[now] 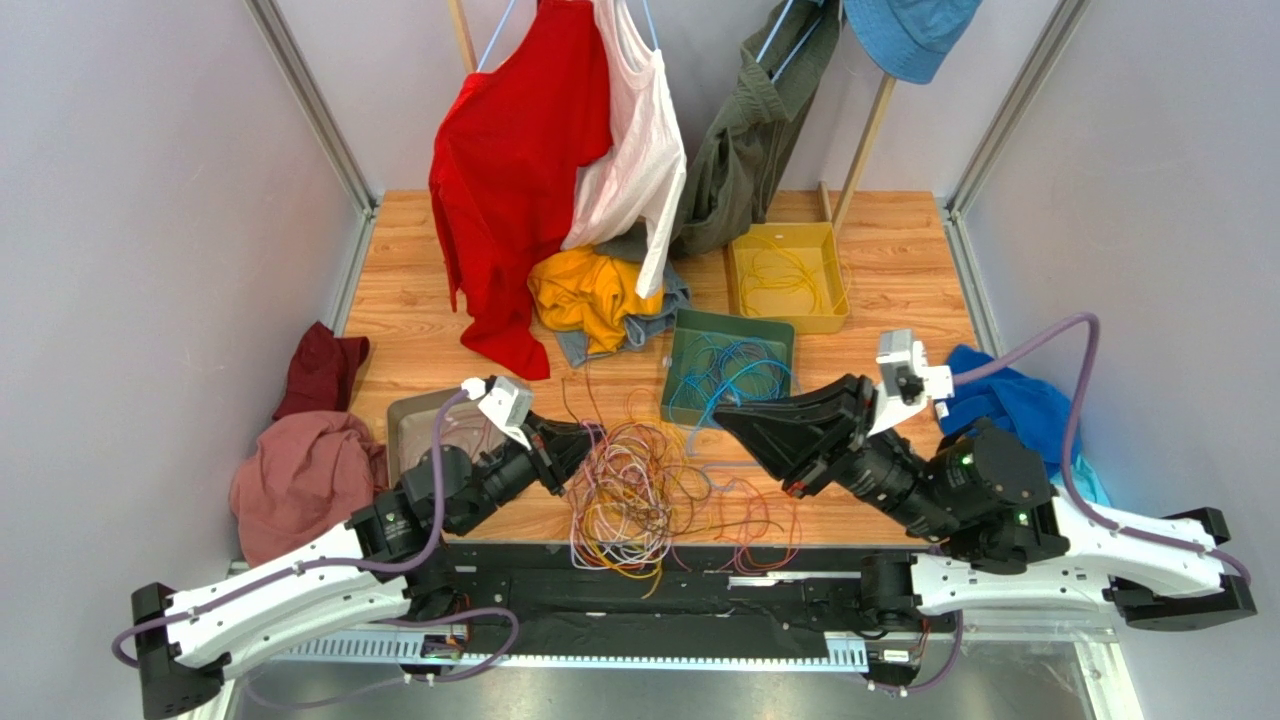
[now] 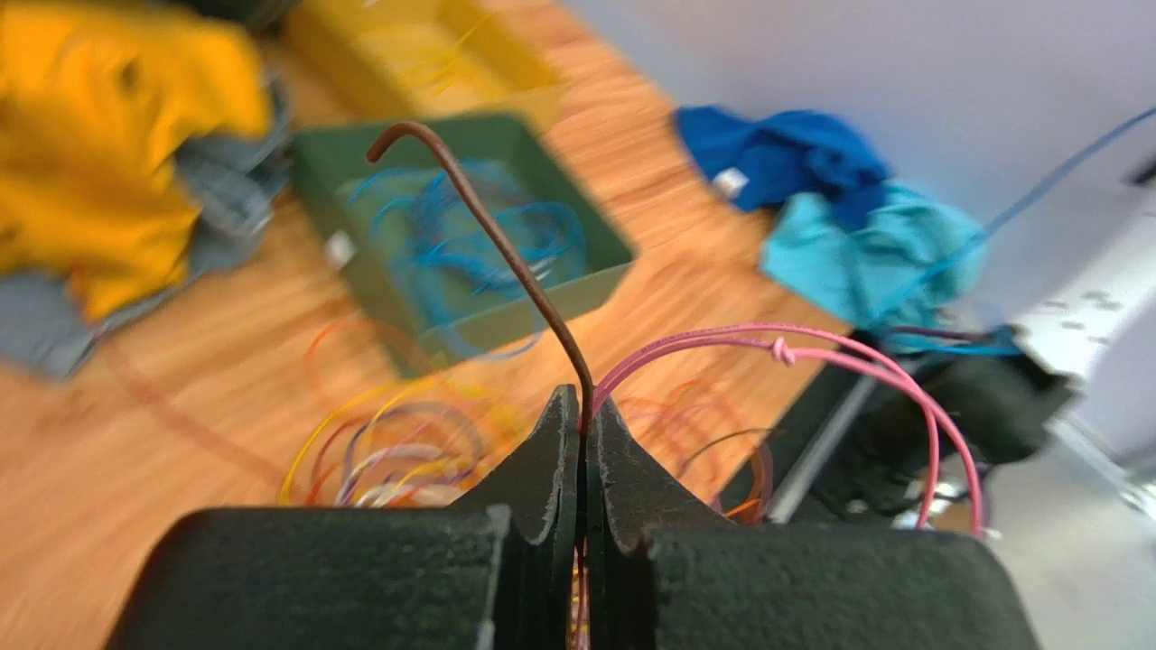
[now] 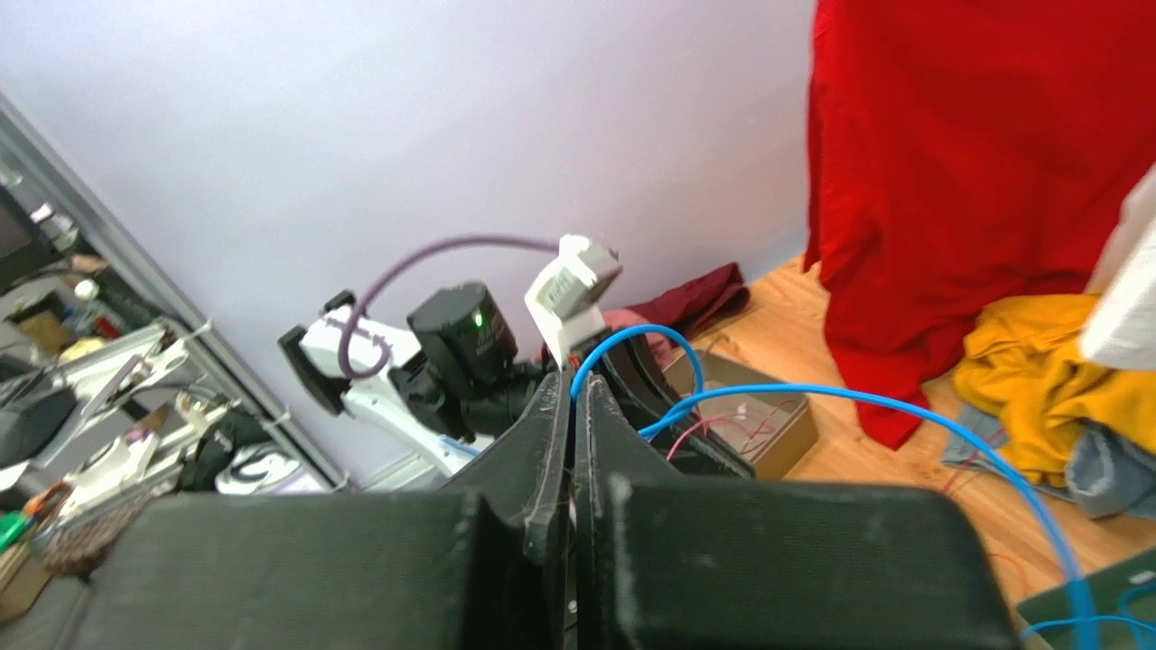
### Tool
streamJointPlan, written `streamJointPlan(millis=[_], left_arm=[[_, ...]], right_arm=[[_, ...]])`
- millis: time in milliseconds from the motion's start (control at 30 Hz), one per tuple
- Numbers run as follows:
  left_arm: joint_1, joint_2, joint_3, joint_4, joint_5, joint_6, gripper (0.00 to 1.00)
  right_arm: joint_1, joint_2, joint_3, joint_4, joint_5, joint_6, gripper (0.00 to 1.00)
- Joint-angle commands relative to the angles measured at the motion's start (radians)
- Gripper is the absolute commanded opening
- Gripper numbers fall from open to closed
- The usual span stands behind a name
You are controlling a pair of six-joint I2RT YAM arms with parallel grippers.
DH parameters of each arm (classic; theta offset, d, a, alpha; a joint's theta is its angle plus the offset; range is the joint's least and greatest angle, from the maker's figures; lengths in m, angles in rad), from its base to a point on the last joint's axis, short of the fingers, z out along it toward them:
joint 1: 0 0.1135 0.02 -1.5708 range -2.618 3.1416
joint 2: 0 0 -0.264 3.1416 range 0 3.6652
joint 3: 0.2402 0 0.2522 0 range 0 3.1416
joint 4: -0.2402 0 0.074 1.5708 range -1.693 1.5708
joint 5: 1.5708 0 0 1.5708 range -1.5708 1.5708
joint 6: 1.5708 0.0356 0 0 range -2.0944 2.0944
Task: Untangle the cables
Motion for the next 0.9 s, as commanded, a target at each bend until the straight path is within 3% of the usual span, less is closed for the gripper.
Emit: streamJointPlan(millis=[0, 100, 267, 300, 333, 400, 433, 533, 700, 767, 867], left_arm=[[0.051, 0.04, -0.025, -0.229, -0.175, -0.169, 0.0], [0.103, 0.135, -0.048, -0.251, -0.127, -0.264, 0.0], [0.108, 0.231, -0.039, -0.237, -0.099, -0.281, 0.0], [0.108, 0.228, -0.013, -0.246, -0.098, -0.267, 0.05], [0.108, 0.214, 0.004, -0.262, -0.101, -0.238, 0.34], [0.108, 0.173, 0.062, -0.312, -0.119, -0.204, 0.6], [0.108, 0.153, 0.082, -0.326, -0.124, -0.16, 0.95], [0.108, 0.062, 0.154, -0.34, -0.119, -0.064, 0.97], [0.108, -0.111, 0.112, -0.052, 0.09, 0.047, 0.97], [0.108, -0.134, 0.066, 0.096, 0.168, 0.047, 0.97], [0.108, -0.117, 0.056, 0.181, 0.242, 0.014, 0.98]], right_arm=[[0.0, -0.029, 0.039, -0.031, 0.084, -0.056, 0.0], [0.003, -0.045, 0.064, -0.053, 0.092, -0.07, 0.0], [0.001, -0.033, 0.082, -0.102, 0.078, -0.064, 0.0], [0.002, -0.03, 0.075, -0.105, 0.075, -0.056, 0.0], [0.0, -0.028, 0.065, -0.105, 0.075, -0.044, 0.0], [0.002, -0.022, 0.042, -0.104, 0.078, -0.033, 0.0], [0.0, -0.02, 0.036, -0.101, 0.078, -0.029, 0.0], [0.002, -0.014, 0.016, -0.082, 0.069, -0.015, 0.0], [0.002, 0.013, 0.002, -0.035, 0.014, 0.013, 0.0], [0.002, 0.032, 0.002, -0.024, 0.003, 0.019, 0.0], [0.0, 0.052, -0.007, -0.016, -0.002, 0.028, 0.0]])
